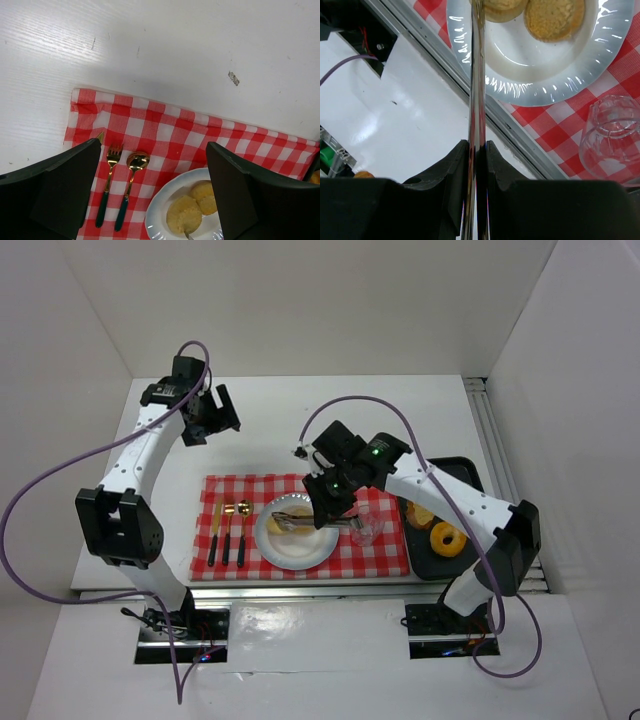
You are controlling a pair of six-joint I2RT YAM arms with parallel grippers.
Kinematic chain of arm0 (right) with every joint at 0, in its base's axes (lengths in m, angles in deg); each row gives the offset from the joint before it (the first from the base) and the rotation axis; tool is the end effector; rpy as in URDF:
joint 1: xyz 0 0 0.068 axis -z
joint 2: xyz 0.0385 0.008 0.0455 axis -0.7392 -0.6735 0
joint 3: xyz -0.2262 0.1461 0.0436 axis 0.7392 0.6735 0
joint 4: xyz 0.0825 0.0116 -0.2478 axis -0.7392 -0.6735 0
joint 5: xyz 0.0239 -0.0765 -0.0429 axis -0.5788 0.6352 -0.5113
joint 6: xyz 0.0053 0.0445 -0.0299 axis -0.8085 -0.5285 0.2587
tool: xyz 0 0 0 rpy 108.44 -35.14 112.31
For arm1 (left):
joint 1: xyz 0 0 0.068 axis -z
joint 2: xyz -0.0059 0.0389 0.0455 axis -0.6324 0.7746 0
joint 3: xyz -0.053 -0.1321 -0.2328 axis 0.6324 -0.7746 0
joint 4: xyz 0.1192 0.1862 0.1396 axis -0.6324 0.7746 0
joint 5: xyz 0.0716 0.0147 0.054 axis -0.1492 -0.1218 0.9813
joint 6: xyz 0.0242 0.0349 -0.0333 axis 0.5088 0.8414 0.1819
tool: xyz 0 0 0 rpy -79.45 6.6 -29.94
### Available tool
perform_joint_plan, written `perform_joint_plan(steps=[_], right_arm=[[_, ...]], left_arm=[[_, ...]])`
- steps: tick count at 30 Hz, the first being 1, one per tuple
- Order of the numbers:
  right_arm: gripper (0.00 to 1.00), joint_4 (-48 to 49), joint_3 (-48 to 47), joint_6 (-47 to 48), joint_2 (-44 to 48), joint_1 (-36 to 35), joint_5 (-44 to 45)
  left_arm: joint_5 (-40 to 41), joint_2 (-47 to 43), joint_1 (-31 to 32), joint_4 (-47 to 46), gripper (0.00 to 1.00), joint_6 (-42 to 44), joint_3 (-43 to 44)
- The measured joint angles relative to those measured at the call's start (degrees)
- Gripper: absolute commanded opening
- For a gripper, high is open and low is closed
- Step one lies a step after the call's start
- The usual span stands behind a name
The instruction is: Place the bread
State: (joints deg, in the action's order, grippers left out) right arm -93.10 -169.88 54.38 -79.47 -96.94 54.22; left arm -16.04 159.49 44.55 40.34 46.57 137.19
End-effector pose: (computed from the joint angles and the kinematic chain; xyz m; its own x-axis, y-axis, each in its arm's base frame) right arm 0.1961 0.2448 0.3311 -0.7577 -0.5244 -0.3885 -0.6504 0.6559 0.3832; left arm 0.3692 -0.0324 0.3389 -0.6852 -0.4825 -0.5456 -0.3763 0.8759 -0.3019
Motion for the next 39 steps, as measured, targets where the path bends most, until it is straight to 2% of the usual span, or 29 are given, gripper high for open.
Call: perform_joint_plan(steps=[1, 4, 5, 8, 11, 19, 24, 32, 39], right_arm=[[0.11, 0.07, 0.42, 0.17, -0.07, -0.11, 0.00], [0.23, 0.11, 0.70, 0.63, -0.07, -0.37, -0.09], [0.31, 0.13, 0.70, 0.79, -0.07, -0.37, -0.20], [0.41, 0.13, 0.70, 1.07, -0.07, -0.39, -0.20], [0.47, 0.04, 0.61, 1.42, -0.07, -0.39, -0.15], [0.47, -0.35, -0.87, 1.55, 0.00, -0.33, 1.70], [0.47, -0.79, -1.11, -0.74, 1.68, 2.62, 7.41], [0.47, -3.93, 1.75, -12.63, 12.04, 20.46, 22.27], [0.48, -11.69, 9.75, -19.58, 22.38, 32.17, 26.71]], left_arm=[[0.00, -0.44, 0.00, 0.07, 1.00, 0.00, -0.02], [0.07, -1.79, 0.00, 0.20, 1.00, 0.00, -0.09], [0.07, -2.21, 0.00, 0.17, 1.00, 0.00, -0.20], [0.07, -2.91, 0.00, 0.24, 1.00, 0.00, -0.33], [0.07, -2.93, 0.00, 0.26, 1.00, 0.00, -0.33], [0.02, -2.93, 0.00, 0.26, 1.00, 0.00, -0.33], [0.00, -2.93, 0.00, 0.26, 1.00, 0.00, -0.33], [0.02, -2.93, 0.00, 0.22, 1.00, -0.02, -0.33], [-0.59, -2.86, 0.22, 0.07, 0.99, -0.04, -0.35]])
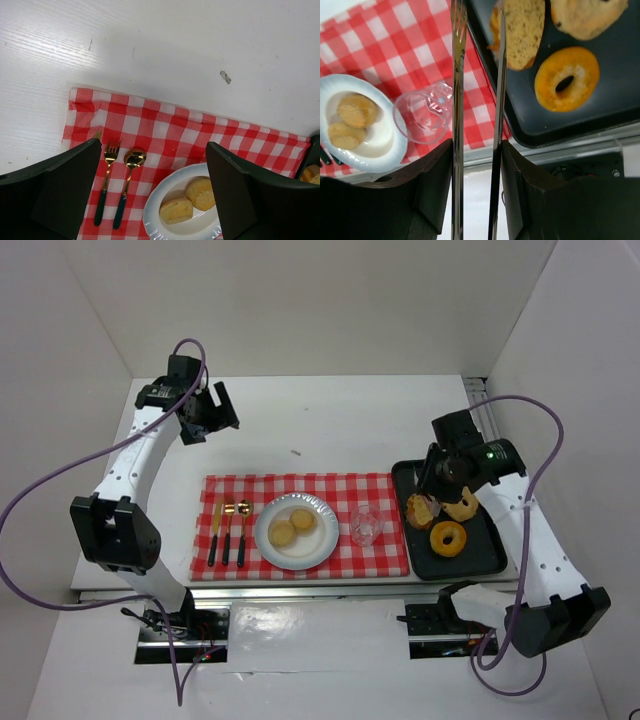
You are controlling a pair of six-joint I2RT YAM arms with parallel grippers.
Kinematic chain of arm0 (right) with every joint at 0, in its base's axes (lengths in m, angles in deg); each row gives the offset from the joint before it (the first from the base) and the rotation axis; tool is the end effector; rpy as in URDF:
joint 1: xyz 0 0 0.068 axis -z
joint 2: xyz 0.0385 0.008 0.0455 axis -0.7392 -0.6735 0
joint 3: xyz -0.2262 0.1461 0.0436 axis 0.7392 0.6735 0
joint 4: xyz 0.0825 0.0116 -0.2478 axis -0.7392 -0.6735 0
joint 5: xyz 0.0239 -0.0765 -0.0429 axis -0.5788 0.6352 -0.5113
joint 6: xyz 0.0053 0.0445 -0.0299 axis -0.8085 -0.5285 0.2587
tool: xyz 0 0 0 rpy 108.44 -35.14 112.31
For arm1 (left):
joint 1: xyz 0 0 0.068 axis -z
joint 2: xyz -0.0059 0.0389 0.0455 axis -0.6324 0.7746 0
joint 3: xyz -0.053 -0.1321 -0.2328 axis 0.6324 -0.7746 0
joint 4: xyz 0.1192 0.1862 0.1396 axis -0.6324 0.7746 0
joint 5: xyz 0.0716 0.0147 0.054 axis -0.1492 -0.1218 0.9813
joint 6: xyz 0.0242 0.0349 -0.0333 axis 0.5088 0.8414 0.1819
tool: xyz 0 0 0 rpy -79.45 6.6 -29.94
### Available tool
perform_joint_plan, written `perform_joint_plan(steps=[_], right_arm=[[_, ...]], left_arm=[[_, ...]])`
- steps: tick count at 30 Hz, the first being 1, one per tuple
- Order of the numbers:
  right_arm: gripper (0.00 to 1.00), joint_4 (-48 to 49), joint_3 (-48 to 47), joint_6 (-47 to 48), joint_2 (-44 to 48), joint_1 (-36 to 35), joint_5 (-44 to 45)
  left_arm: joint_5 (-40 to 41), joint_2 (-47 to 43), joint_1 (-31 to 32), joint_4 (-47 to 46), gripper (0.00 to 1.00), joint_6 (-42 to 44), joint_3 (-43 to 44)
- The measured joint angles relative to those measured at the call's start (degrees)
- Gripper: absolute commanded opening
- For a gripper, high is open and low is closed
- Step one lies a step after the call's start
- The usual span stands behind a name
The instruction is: Place the bread
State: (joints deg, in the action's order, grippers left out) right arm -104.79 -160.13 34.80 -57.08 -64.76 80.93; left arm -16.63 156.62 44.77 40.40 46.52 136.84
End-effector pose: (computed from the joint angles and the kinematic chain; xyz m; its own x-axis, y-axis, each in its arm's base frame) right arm 0.1916 0.0535 0.3620 -0.8189 0.3228 -0.4746 0.2789 0.9465 0.1625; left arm 0.3572 -0.0330 0.3541 -0.6665 -0.4829 -0.5680 -0.3546 0.8755 -0.3282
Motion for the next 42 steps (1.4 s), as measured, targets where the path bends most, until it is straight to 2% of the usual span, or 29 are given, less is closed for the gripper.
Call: perform_joint_plan(steps=[23, 27, 32, 35, 36, 40, 42], right_arm=[[0.48, 1.09, 11.50, 2.80, -5.27, 1.38, -4.35], [0.41, 1.14, 12.55, 3.34, -5.92, 1.38, -4.55], [0.20, 1.16, 12.52, 3.61, -6.43, 1.40, -3.98], [0.13, 1.09, 12.00, 3.61, -6.56, 1.40, -2.80], [0.06, 1.05, 11.56, 3.65, -6.71, 1.49, -2.49], [0.00, 0.87, 8.66, 3.65, -6.97, 1.95, -0.85], [0.00, 0.76, 6.67, 3.82, -6.97, 2.49, -0.11]], left_arm=[[-1.07, 2.01, 0.68, -0.74, 0.99, -0.09, 0.00], [-1.55, 2.93, 0.68, -0.76, 0.99, -0.15, 0.04], [-1.77, 3.72, 0.68, -0.76, 0.99, -0.15, 0.04], [-1.88, 3.72, 0.68, -0.76, 0.99, -0.15, 0.04], [-1.92, 3.72, 0.68, -0.76, 0.99, -0.15, 0.04], [-2.38, 3.72, 0.68, -0.87, 0.99, -0.15, 0.04], [-2.54, 3.72, 0.68, -0.92, 0.99, -0.15, 0.04]])
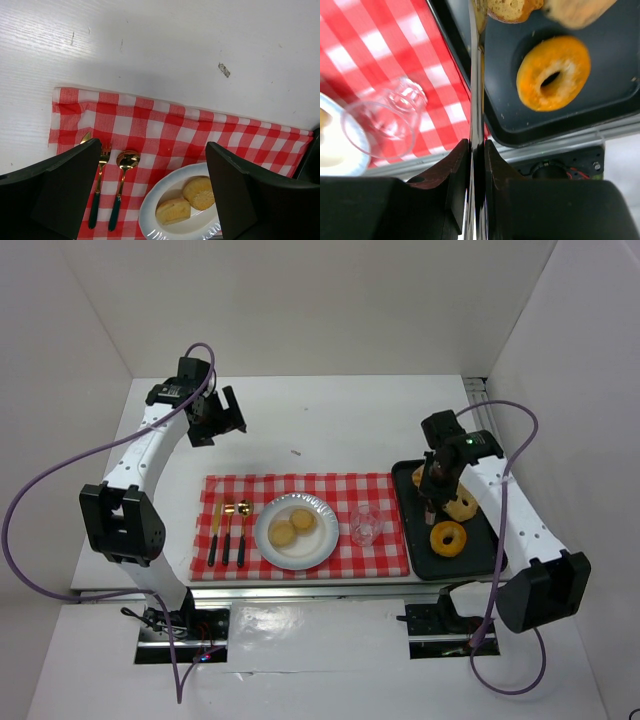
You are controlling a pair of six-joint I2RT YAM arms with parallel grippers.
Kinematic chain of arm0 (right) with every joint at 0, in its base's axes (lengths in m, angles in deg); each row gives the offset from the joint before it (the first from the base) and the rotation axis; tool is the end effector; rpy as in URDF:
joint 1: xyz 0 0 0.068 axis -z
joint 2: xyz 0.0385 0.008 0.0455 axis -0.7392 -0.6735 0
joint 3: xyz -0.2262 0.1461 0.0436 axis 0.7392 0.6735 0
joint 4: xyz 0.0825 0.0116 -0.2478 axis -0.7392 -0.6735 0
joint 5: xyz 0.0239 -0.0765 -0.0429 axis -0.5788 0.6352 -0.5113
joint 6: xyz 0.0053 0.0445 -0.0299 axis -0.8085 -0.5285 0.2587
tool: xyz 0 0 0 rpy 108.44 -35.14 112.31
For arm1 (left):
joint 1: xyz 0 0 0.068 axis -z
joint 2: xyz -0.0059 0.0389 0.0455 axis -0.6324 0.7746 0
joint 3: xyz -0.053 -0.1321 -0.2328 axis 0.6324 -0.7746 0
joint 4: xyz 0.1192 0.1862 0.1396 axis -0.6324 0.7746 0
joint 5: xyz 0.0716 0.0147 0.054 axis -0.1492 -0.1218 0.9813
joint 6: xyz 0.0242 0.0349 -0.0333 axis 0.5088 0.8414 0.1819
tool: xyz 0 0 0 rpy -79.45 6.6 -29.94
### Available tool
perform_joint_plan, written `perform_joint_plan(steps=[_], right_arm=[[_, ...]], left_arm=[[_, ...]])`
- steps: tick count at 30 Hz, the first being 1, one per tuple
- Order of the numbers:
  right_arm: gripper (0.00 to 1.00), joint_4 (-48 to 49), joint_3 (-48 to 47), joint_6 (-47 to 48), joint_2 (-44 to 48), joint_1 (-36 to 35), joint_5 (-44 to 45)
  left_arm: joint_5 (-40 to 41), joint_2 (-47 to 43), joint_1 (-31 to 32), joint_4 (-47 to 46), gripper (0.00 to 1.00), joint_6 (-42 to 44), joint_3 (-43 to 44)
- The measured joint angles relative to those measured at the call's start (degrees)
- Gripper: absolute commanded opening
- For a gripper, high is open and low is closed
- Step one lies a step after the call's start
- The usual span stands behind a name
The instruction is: Place the bread
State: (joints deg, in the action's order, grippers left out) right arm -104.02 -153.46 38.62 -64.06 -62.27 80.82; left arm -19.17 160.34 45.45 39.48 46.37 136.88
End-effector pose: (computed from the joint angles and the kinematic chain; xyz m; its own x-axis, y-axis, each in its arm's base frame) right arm 0.2180 0.0515 0.3062 -0.9108 0.2725 -0.3102 0.2810 0.9595 0.0178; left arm 0.3728 -0.0406 0.3329 -0.7127 -0.4733 -0.5177 -0.3383 0.8785 -0.3374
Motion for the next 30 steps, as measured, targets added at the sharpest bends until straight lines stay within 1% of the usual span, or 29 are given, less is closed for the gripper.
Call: perform_joint_plan(steps=[4, 7, 10, 13, 16, 18, 19, 23, 26, 30], right_arm=[[0.00, -0.52, -4.68, 1.01, 0.00, 1.11, 0.85], [0.00, -0.57, -8.55, 2.67, 0.00, 1.29, -0.09], [0.00, 0.28, -12.63, 4.72, 0.00, 0.96, -4.15], [0.00, 2.38, -15.85, 6.34, 0.02, -1.16, -10.21], [0.00, 5.70, -16.50, 7.19, -0.17, -7.58, -15.56], [0.00, 7.28, -16.55, 7.54, -1.27, -13.46, -18.64], [0.00, 7.96, -16.55, 7.69, -2.08, -16.63, -19.67], [0.00, 8.98, -16.52, 8.13, -5.64, -25.55, -22.34], [0.00, 8.92, -15.41, 8.57, -7.06, -29.66, -22.99], [0.00, 7.69, -12.92, 8.81, -7.39, -32.13, -23.69]], left_arm=[[-0.02, 0.02, 0.00, -0.24, 0.99, 0.00, 0.07], [-0.04, 0.02, 0.00, -0.26, 0.99, 0.00, 0.13], [-0.04, 0.02, 0.00, -0.26, 0.99, 0.00, 0.13], [-0.02, 0.02, 0.00, -0.26, 0.99, 0.00, 0.13], [-0.02, 0.02, 0.00, -0.26, 0.99, 0.00, 0.13], [0.00, 0.02, 0.00, -0.28, 0.99, 0.00, 0.13], [0.00, 0.02, 0.00, -0.28, 0.99, 0.00, 0.15], [0.02, 0.02, 0.00, -0.28, 0.99, 0.00, 0.13], [0.02, 0.02, 0.00, -0.28, 0.99, 0.00, 0.13], [0.02, 0.00, 0.00, -0.28, 0.99, 0.00, 0.13]])
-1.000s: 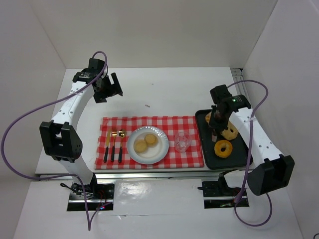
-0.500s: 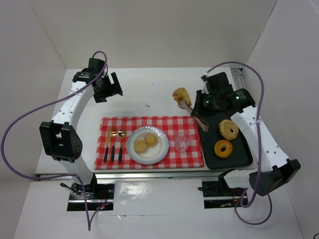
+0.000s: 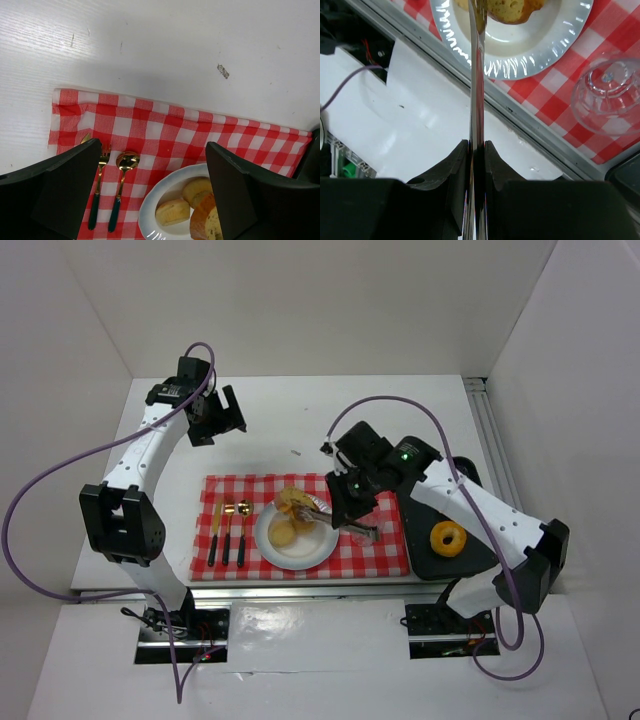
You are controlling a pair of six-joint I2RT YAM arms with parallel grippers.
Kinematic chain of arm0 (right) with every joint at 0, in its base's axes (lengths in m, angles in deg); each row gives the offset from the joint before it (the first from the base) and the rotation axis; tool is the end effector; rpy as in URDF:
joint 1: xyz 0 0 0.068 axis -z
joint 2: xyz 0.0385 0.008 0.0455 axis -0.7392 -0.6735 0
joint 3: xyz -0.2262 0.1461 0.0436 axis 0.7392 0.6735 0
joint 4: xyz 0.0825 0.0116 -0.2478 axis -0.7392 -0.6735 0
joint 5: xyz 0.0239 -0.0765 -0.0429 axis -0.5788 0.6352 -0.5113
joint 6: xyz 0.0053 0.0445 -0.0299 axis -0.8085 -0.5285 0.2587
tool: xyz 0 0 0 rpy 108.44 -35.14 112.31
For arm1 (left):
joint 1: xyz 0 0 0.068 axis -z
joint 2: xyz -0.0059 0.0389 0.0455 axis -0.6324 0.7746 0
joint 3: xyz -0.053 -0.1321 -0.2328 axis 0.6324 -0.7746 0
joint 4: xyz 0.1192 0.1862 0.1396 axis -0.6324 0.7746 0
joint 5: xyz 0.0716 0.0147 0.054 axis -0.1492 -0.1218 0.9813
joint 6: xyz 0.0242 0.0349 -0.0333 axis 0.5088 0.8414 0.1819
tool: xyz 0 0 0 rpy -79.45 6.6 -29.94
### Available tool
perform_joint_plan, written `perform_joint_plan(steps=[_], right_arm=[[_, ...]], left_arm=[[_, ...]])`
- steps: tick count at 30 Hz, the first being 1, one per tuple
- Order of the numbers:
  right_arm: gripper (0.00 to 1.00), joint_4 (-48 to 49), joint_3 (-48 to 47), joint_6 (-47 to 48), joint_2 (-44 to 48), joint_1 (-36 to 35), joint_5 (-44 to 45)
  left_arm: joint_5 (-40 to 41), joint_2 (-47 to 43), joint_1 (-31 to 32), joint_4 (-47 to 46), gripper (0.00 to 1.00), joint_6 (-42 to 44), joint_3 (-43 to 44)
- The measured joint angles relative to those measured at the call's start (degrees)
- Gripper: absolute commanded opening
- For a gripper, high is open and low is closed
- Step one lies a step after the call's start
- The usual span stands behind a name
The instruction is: Place the bread
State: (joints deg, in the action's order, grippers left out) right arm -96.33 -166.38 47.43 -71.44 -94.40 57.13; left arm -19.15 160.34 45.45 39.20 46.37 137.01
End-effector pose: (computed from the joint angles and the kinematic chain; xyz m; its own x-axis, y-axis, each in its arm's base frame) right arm 0.1812 0.2063 0.3480 -0.8421 -0.3883 -0.3743 -0.5231 0.7569 0.3918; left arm 0.3733 -0.0406 0.3340 -0.7089 -0.4737 -0.5226 -0.3361 0.8782 -0.3402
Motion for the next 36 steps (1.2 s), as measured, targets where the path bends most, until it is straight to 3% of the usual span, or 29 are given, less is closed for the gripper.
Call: perform_joint_plan(steps=[3, 8, 14, 19, 22, 26, 36], right_arm=[[0.00, -1.53, 0.96, 0.02, 0.00, -1.01, -0.13], [0.13, -2.75, 2.34, 0.00, 0.00, -2.51, -0.26], [0.42, -3.43, 3.63, 0.39, -1.11, -4.26, -0.46], [0.44, -3.72, 3.26, 1.49, -1.53, -4.26, -0.20], [0.52, -4.07, 2.47, 1.66, -1.53, -3.87, 0.11], [0.55, -4.68, 0.68, 2.45, -1.55, -2.71, 0.00], [0.55, -6.54, -6.21, 4.52, -1.68, 1.55, -0.26]], left_arm=[[0.00, 0.00, 0.00, -0.02, 0.99, 0.00, 0.00], [0.00, 0.00, 0.00, -0.02, 0.99, 0.00, 0.00], [0.04, 0.02, 0.00, 0.00, 0.99, 0.00, 0.00], [0.02, 0.00, 0.00, -0.02, 0.99, 0.00, 0.00], [0.02, 0.00, 0.00, 0.00, 0.99, 0.00, 0.00], [0.02, 0.00, 0.00, -0.02, 0.99, -0.02, 0.00], [0.02, 0.02, 0.00, -0.02, 0.99, 0.00, 0.00]])
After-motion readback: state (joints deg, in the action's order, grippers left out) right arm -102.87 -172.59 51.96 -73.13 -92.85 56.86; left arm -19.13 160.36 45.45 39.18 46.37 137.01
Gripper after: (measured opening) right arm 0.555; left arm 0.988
